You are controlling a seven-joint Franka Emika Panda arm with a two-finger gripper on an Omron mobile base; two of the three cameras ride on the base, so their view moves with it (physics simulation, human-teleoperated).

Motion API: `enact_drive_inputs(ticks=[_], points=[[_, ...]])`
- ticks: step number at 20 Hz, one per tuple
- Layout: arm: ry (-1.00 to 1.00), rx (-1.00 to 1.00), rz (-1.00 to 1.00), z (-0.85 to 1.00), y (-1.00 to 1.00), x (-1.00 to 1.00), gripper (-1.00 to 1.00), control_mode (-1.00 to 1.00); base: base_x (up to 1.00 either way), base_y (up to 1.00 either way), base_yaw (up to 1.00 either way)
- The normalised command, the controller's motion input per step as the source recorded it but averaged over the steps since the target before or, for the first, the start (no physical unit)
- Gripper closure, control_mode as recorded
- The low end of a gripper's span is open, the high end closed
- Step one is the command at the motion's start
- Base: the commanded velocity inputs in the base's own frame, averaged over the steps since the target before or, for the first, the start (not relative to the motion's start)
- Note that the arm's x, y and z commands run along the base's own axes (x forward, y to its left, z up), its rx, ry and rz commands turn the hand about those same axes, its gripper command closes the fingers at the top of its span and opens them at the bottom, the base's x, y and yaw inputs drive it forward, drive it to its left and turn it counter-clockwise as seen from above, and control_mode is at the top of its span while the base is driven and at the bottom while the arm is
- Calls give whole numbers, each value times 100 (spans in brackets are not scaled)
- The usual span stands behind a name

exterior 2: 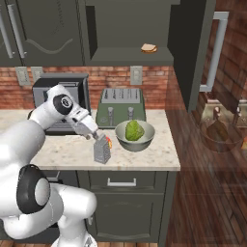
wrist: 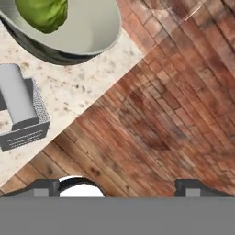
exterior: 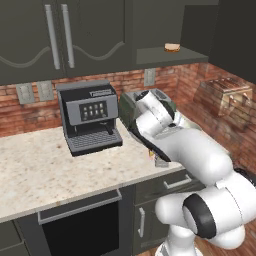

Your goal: Pick the cheese from the fridge and the cheese grater from the cabinet and place them next to the salad bowl.

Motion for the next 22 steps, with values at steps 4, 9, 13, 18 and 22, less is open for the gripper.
enact_drive_inputs(ticks=[4,9,13,18,22], points=[[0,38,37,20,-50,0,-100,-100,0,0,0],[2,46,42,15,-13,-4,-100,-100,0,0,0],[0,47,18,21,-5,-3,-100,-100,0,0,0],[0,6,-1,38,24,0,-100,-100,0,0,0],[1,0,0,-15,12,0,-100,-100,0,0,0]])
